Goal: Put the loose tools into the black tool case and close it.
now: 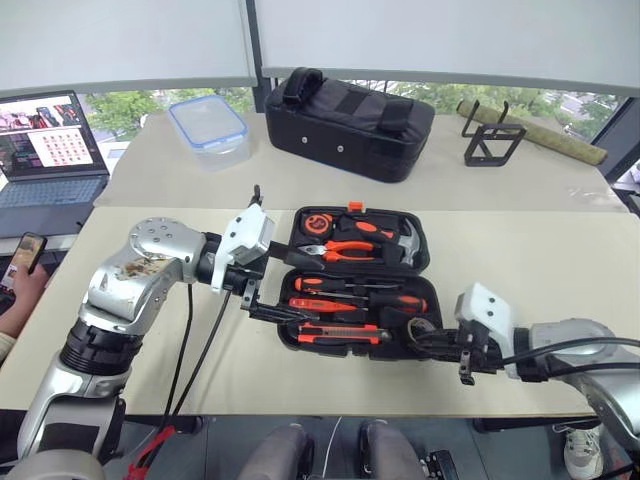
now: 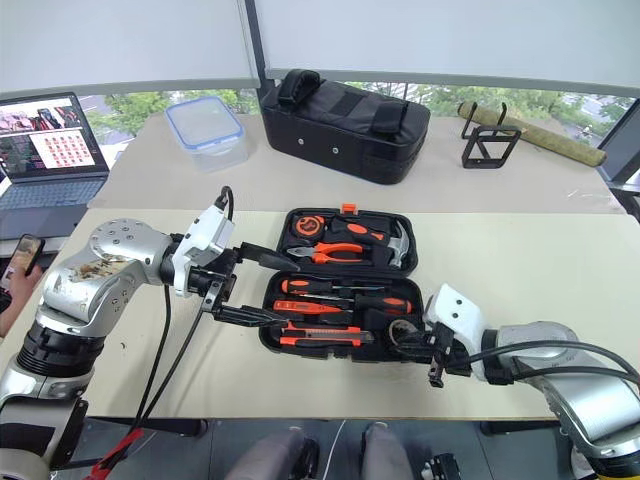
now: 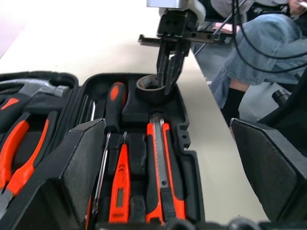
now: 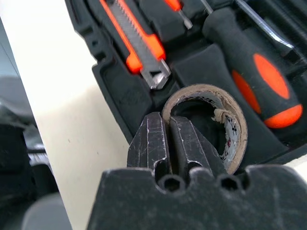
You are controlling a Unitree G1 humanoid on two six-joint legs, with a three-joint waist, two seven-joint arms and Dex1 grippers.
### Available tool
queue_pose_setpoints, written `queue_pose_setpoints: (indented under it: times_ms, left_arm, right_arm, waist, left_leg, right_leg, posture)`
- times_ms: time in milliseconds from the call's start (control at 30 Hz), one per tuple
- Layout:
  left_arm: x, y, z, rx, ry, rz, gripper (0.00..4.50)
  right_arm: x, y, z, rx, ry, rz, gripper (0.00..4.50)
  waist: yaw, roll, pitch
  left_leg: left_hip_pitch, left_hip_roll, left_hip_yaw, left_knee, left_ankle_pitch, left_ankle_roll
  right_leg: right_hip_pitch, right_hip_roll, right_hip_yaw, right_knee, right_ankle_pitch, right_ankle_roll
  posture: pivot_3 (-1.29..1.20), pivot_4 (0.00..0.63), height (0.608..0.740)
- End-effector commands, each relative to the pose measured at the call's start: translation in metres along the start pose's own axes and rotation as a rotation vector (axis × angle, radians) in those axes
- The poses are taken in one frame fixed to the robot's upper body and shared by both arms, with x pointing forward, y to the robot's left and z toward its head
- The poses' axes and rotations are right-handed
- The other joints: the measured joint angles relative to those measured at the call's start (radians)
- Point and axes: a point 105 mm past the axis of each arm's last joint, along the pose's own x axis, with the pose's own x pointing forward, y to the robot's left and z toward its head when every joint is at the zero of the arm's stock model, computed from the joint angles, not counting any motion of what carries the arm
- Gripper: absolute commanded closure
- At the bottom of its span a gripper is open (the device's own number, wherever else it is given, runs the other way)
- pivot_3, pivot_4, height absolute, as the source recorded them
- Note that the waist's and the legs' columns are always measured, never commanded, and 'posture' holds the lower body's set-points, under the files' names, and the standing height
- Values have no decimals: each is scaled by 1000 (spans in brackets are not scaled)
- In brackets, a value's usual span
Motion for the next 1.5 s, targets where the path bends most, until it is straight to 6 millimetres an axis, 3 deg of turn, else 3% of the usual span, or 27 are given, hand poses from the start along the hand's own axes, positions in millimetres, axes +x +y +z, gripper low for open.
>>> queue_pose_setpoints:
  times_ms: [33, 100, 300, 400, 433, 500, 567, 700, 733, 933, 1200, 1400, 1467, 1500]
  left_arm:
    - [-8, 4, 2, 30, 28, 38, 0]
    - [-11, 7, -2, 16, 45, 60, 0]
    - [-33, 39, -32, -56, 119, 320, 0]
    - [-51, 50, -55, -126, 153, 441, 752]
    - [-54, 50, -67, -151, 178, 451, 1246]
    - [-52, 48, -92, -168, 233, 449, 2012]
    - [-46, 44, -100, -165, 247, 418, 2730]
    - [-27, 46, -93, -174, 195, 378, 4235]
    - [-24, 45, -93, -175, 192, 364, 4437]
    - [-4, 17, -80, -230, 131, 186, 4437]
    - [0, -18, -89, -253, 169, 121, 4437]
    - [-7, -44, -108, -278, 234, 169, 4437]
    - [-18, -42, -117, -307, 274, 247, 4437]
    - [-27, -36, -121, -331, 286, 311, 4197]
  right_arm:
    - [-15, 6, 21, -60, -59, 29, 2220]
    - [-23, 4, 29, -58, -85, 21, 2220]
    - [-49, -54, 25, 20, -118, -214, 2220]
    - [-53, -80, 15, 53, -106, -304, 2943]
    - [-51, -86, 11, 54, -98, -313, 3370]
    - [-43, -96, 0, 25, -53, -321, 4042]
    - [-33, -100, -9, -5, -14, -301, 4500]
    - [-15, -105, -12, -92, 17, -256, 4500]
    - [-11, -105, -9, -104, 4, -238, 4500]
    - [6, -78, 12, -179, -71, -63, 4500]
    - [-1, -33, -5, -234, 8, 71, 4500]
    - [-8, -33, -19, -215, 50, -62, 4500]
    - [-16, -42, -26, -200, 82, -145, 4500]
    - [-22, -48, -28, -175, 91, -188, 4500]
  waist:
    - [0, 0, 0]
    - [-1, 0, 0]
    - [-1, 0, 0]
    - [-2, 0, 0]
    - [-3, 0, 0]
    - [-5, 0, 0]
    - [-9, 0, 0]
    - [-7, 0, 0]
    - [-8, 0, 0]
    - [-13, 0, 0]
    - [-15, 1, -1]
    - [-16, 1, -1]
    - [-15, 2, -1]
    - [-15, 2, -1]
  left_leg:
    - [0, 0, 0, 0, 0, 0]
    - [0, 0, 0, 0, 0, 0]
    - [1, 0, 0, 0, 0, 0]
    - [0, 0, 0, -1, 0, 0]
    - [0, 0, 0, -1, 0, 0]
    - [0, 0, 0, -1, 0, 0]
    - [0, 0, 0, -1, 0, 0]
    - [-6, -1, 0, 2, 0, 0]
    - [-8, -2, 1, 2, 0, 0]
    - [-11, -2, 1, 3, 1, 0]
    - [-11, 0, 1, 0, 1, 0]
    - [-10, 0, 2, 0, 0, 0]
    - [-9, 0, 2, 0, 0, 0]
    - [-9, 0, 2, 0, 0, 0]
  right_leg:
    - [0, 0, 0, 0, 0, 0]
    - [0, 0, 0, 0, 0, 0]
    - [1, 0, 0, 0, 0, 0]
    - [0, 0, 0, 0, 0, 0]
    - [-1, 0, 0, 0, 0, 0]
    - [-1, 0, 0, 0, 0, 0]
    - [-1, 0, -1, 0, 0, 0]
    - [-6, 0, -1, 2, 0, 0]
    - [-9, 0, -1, 3, 0, 0]
    - [-14, -1, -1, 5, 0, 0]
    - [-15, 0, -1, 4, 0, 0]
    - [-14, 0, 0, 3, 0, 0]
    - [-13, 0, 1, 3, 0, 0]
    - [-13, 0, 1, 3, 0, 0]
  posture:
    - [0, 150, 722]
    - [0, 150, 722]
    - [0, 150, 722]
    - [0, 150, 722]
    - [0, 150, 722]
    - [0, 150, 722]
    - [0, 150, 722]
    - [0, 150, 722]
    - [0, 150, 722]
    - [0, 150, 722]
    - [0, 150, 722]
    - [0, 150, 722]
    - [0, 150, 722]
    - [0, 150, 722]
